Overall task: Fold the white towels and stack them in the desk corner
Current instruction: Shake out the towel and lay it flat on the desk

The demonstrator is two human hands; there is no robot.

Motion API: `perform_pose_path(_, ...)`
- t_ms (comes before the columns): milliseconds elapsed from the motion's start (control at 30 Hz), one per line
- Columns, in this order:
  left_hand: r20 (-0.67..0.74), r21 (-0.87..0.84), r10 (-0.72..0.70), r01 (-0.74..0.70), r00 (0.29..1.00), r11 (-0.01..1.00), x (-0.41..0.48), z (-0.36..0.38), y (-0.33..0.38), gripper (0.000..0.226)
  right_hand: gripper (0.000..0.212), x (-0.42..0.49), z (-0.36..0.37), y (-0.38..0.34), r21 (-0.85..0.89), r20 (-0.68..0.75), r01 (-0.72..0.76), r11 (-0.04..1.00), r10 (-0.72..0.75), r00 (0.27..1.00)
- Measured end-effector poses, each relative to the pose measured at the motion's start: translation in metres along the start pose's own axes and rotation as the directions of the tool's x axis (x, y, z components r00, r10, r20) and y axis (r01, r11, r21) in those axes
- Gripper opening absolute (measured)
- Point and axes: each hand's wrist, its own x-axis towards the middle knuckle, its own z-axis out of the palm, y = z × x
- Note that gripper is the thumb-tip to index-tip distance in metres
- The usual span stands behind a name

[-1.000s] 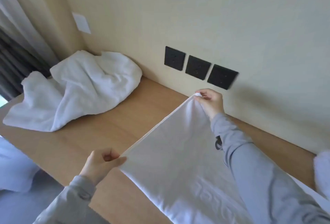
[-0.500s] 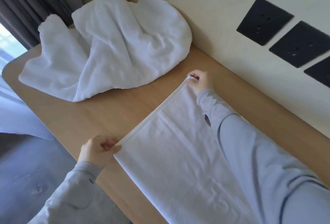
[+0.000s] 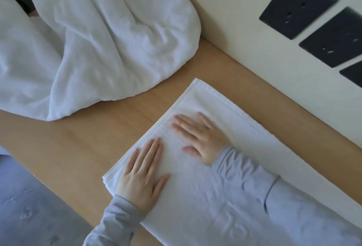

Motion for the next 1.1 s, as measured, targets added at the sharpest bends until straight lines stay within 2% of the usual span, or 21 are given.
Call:
perform_pose_path(100,-0.004,0.012,-0.038,0.038,0.999,0.999,-0.001,0.004,0.000,0.069,0.058,0.009,-0.010,0.068,-0.013,0.051,-0.328,0.944,0.329,0.943)
perform_pose_path(233,-0.008,0.071,-0.050,0.050,0.999,0.996,0.001,0.003,0.001,0.070,0.059,0.010,-0.007,0.079,-0.059,0.096,-0.371,0.927,0.375,0.922)
perform_pose_path(300,0.003,0.084,-0.057,0.056,0.998,0.995,0.002,0.003,0.003,0.070,0.062,0.014,-0.011,0.070,-0.095,0.060,-0.428,0.899,0.434,0.899)
perform_pose_path(367,0.007,0.095,-0.062,0.061,0.998,0.994,0.002,0.003,0.005,0.070,0.063,0.018,-0.016,0.044,-0.051,-0.008,-0.491,0.869,0.492,0.871)
perform_pose_path(400,0.000,0.099,-0.066,0.065,0.998,0.993,0.002,0.003,0.005,0.070,0.061,0.018,-0.017,0.022,0.008,-0.052,-0.483,0.876,0.483,0.874)
perform_pose_path(467,-0.006,0.104,-0.074,0.074,0.997,0.992,0.002,0.002,0.006,0.070,0.059,0.011,-0.011,-0.034,0.107,-0.139,-0.363,0.926,0.376,0.916)
perform_pose_path(567,0.008,0.126,-0.053,0.051,0.999,0.991,0.003,0.000,0.006,0.070,0.057,-0.021,0.004,-0.100,0.150,-0.110,-0.177,0.973,0.194,0.975)
perform_pose_path(633,0.012,0.141,-0.068,0.065,0.998,0.988,0.002,0.000,0.008,0.070,0.056,-0.049,0.010,-0.097,0.124,-0.031,-0.152,0.981,0.156,0.987)
perform_pose_path(700,0.009,0.149,-0.093,0.091,0.996,0.985,0.001,0.000,0.008,0.071,0.058,-0.074,0.011,-0.062,0.073,0.021,-0.207,0.976,0.206,0.978)
perform_pose_path(767,0.001,0.166,-0.091,0.090,0.996,0.982,0.000,0.001,0.007,0.072,0.060,-0.104,0.007,-0.012,0.011,0.017,-0.376,0.926,0.376,0.926)
perform_pose_path(867,0.002,0.183,-0.094,0.092,0.996,0.979,0.001,0.002,0.006,0.073,0.068,-0.150,-0.002,0.059,-0.016,0.047,-0.656,0.755,0.656,0.753)
perform_pose_path(967,-0.004,0.174,-0.097,0.097,0.995,0.980,0.001,0.001,0.010,0.075,0.072,-0.163,-0.008,0.074,-0.035,0.076,-0.806,0.591,0.806,0.587)
perform_pose_path(1000,-0.009,0.155,-0.112,0.112,0.994,0.981,0.000,0.000,0.012,0.075,0.070,-0.159,-0.011,0.066,-0.040,0.043,-0.814,0.580,0.815,0.578)
perform_pose_path(1100,-0.050,0.050,-0.167,0.169,0.985,0.984,-0.004,0.000,0.043,0.072,0.062,-0.138,-0.018,0.005,0.086,-0.075,-0.746,0.660,0.751,0.656)
